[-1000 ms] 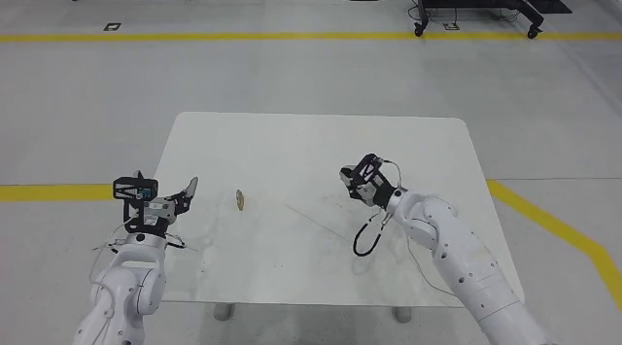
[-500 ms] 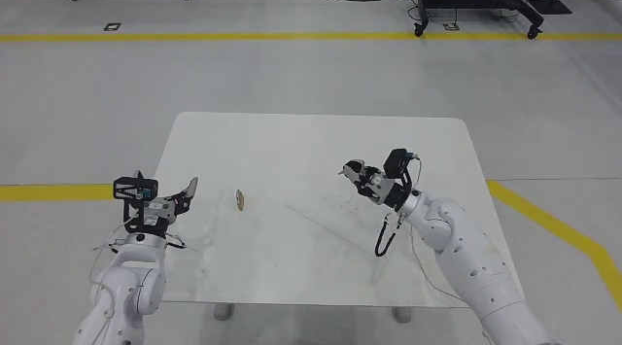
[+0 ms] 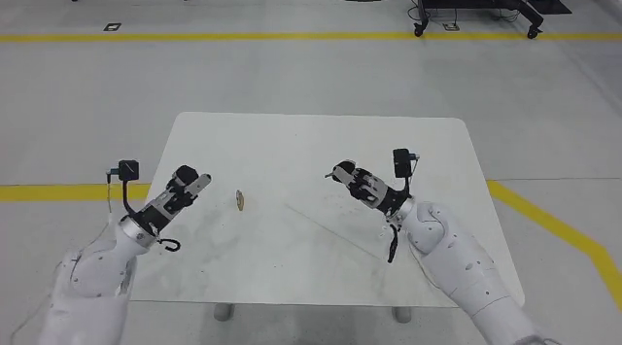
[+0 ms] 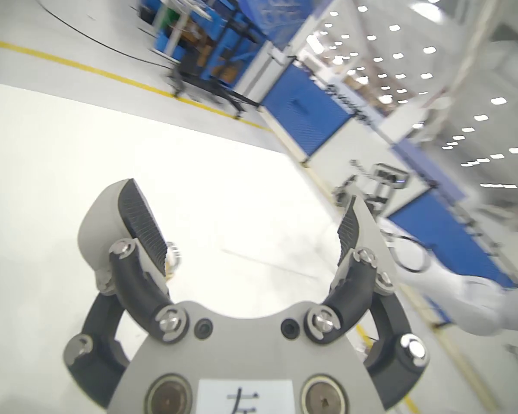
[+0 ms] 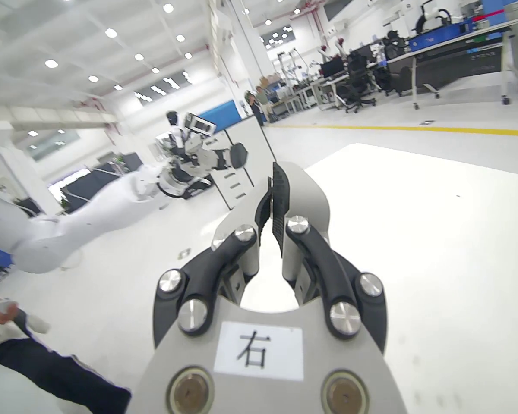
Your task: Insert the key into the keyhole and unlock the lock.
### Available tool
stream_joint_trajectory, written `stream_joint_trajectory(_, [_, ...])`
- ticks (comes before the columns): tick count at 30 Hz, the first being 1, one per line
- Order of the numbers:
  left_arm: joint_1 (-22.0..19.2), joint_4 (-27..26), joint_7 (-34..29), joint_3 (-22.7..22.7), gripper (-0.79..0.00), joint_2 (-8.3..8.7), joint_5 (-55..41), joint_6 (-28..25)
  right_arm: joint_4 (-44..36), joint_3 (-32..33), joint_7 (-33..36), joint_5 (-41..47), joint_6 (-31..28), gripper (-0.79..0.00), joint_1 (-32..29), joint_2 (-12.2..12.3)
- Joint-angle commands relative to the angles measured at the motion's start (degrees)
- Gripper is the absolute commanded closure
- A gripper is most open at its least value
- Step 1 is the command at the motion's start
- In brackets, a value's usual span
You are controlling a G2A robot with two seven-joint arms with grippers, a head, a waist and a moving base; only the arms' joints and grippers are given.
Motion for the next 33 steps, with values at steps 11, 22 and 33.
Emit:
stream_joint_trajectory(11, [-15.3,16.63,-21.58,18.08,-0.785,-1.06,-22.63,-4.37,4.93,-8.54,8.99,18.68,0.23,0.0,5.67,-1.14])
stream_joint_trajectory(22, [-18.84,15.96,-14.1,29.45,-0.529,0.77,-15.78,-11.85,7.76,-13.99,22.39,35.07,0.23,0.0,8.91,-2.34])
stream_joint_trajectory(33, [-21.4,19.01,-10.39,35.6,-0.326,3.25,-17.43,-15.56,9.4,-14.01,31.18,42.42,0.23,0.0,9.76,-3.37])
